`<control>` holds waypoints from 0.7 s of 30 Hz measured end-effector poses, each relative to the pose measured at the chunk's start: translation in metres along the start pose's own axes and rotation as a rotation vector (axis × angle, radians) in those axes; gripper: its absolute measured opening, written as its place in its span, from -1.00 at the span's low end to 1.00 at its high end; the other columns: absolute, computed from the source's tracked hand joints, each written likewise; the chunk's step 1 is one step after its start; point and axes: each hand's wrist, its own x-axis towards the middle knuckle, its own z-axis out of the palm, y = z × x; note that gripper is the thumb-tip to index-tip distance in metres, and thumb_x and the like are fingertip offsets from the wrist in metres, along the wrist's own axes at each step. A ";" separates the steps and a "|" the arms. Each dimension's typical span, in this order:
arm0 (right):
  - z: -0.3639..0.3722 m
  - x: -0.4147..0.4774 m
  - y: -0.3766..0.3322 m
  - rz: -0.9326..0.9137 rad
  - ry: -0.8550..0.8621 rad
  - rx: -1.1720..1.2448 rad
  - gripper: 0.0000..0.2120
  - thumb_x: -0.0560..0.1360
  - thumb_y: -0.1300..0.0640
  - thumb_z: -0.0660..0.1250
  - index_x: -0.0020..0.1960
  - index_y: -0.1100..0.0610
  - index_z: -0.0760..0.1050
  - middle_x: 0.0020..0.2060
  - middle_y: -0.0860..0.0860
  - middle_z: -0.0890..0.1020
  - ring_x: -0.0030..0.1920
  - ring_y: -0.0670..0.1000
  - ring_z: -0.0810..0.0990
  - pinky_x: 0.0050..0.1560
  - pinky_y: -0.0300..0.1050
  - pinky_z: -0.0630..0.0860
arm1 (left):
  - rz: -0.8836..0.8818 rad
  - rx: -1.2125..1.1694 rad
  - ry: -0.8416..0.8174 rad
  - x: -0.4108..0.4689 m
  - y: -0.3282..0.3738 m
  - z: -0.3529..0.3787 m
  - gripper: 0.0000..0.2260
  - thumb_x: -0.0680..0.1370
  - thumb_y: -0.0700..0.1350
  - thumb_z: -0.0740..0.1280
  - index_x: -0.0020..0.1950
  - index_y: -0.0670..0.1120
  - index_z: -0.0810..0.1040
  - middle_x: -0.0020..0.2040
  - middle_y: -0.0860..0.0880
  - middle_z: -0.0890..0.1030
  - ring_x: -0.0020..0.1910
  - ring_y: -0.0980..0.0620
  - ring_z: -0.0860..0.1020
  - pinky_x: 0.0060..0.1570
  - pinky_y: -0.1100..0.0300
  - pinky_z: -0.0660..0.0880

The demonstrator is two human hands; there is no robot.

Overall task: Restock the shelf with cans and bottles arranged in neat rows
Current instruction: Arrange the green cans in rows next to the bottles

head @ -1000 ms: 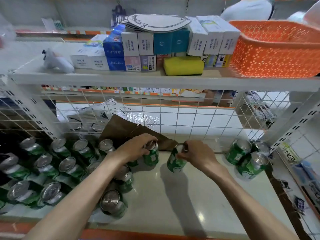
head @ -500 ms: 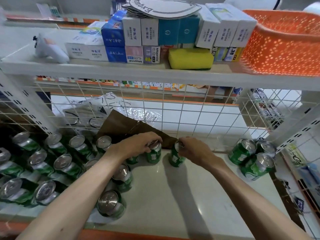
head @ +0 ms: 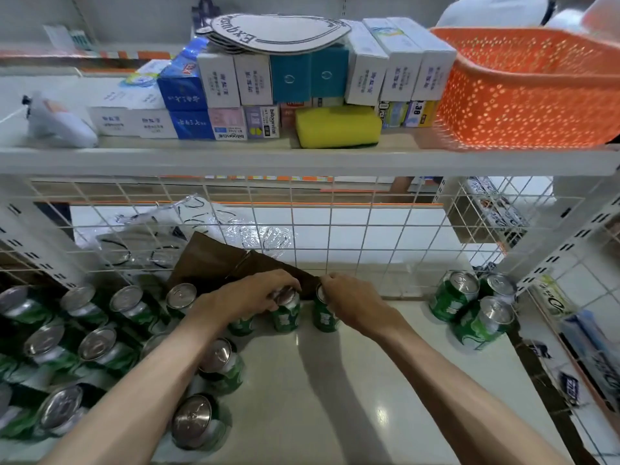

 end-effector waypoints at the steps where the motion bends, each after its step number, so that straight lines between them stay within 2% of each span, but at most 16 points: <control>1: 0.001 -0.001 -0.001 -0.004 0.013 -0.019 -0.67 0.51 0.22 0.38 0.26 0.15 0.46 0.11 0.08 0.58 0.06 0.14 0.62 0.00 0.10 0.61 | 0.007 0.007 -0.004 0.001 -0.002 0.000 -0.40 0.44 -0.32 0.45 0.33 0.22 0.45 0.27 0.28 0.38 0.30 0.10 0.44 0.33 0.00 0.41; 3: 0.001 -0.003 -0.002 -0.010 0.027 -0.042 -0.67 0.52 0.24 0.37 0.27 0.16 0.45 0.12 0.09 0.58 0.08 0.14 0.61 0.00 0.08 0.61 | 0.016 0.007 -0.019 0.003 -0.003 0.001 -0.38 0.42 -0.32 0.45 0.30 0.26 0.45 0.24 0.30 0.38 0.29 0.11 0.44 0.32 -0.01 0.41; 8: 0.003 -0.010 0.002 -0.008 0.037 -0.050 -0.63 0.52 0.23 0.39 0.30 0.18 0.43 0.18 0.10 0.57 0.15 0.14 0.59 0.04 0.05 0.57 | 0.019 0.000 -0.014 0.005 -0.003 0.002 -0.41 0.44 -0.35 0.45 0.38 0.11 0.46 0.31 0.21 0.40 0.34 0.10 0.41 0.38 0.01 0.37; 11: 0.003 -0.012 0.004 -0.005 0.039 0.004 -0.60 0.53 0.22 0.37 0.34 0.16 0.39 0.20 0.10 0.56 0.15 0.13 0.58 0.06 0.07 0.59 | -0.002 -0.006 -0.021 0.003 0.002 0.002 -0.34 0.41 -0.30 0.48 0.42 0.12 0.40 0.40 0.14 0.38 0.40 0.09 0.37 0.42 0.02 0.34; 13: 0.002 -0.017 0.009 0.025 0.053 0.074 -0.53 0.53 0.20 0.36 0.39 0.15 0.31 0.27 0.11 0.52 0.22 0.15 0.55 0.07 0.13 0.58 | 0.012 -0.001 0.011 0.005 0.015 -0.002 -0.32 0.40 -0.24 0.49 0.47 0.07 0.36 0.40 0.11 0.38 0.40 0.10 0.37 0.42 0.09 0.33; 18: -0.008 -0.062 0.058 0.218 0.206 0.249 -0.54 0.57 0.12 0.30 0.44 0.11 0.28 0.37 0.08 0.43 0.36 0.14 0.41 0.16 0.17 0.51 | 0.149 0.096 0.110 0.029 0.072 -0.017 -0.61 0.54 -0.09 0.40 0.36 0.05 0.48 0.39 0.11 0.41 0.35 0.10 0.41 0.34 0.04 0.39; 21: -0.011 -0.096 0.103 0.369 0.325 0.253 -0.60 0.56 0.13 0.31 0.37 0.14 0.37 0.29 0.10 0.47 0.30 0.17 0.43 0.05 0.09 0.49 | 0.205 0.120 0.132 0.056 0.116 -0.010 -0.67 0.58 -0.10 0.35 0.34 0.08 0.47 0.35 0.12 0.43 0.32 0.10 0.42 0.26 0.05 0.40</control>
